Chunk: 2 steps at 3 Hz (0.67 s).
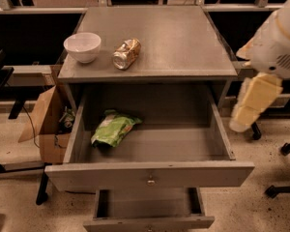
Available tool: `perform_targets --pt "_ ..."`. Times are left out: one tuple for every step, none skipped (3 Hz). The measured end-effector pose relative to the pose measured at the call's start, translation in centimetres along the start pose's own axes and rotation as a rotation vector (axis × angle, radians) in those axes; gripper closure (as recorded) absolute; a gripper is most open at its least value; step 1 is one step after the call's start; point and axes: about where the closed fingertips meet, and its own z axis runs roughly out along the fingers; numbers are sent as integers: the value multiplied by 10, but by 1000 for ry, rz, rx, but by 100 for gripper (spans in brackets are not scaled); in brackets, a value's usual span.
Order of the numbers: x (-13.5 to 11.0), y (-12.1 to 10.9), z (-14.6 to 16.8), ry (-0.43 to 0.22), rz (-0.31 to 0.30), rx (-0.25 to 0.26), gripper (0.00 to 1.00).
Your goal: Pick green rice chip bag from top drawer and place on counter
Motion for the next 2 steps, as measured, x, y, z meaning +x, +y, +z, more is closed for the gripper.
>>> perform_targets --pt "-44 -3 45 -81 48 -41 0" --pt "-95 7 82 -176 73 -82 0"
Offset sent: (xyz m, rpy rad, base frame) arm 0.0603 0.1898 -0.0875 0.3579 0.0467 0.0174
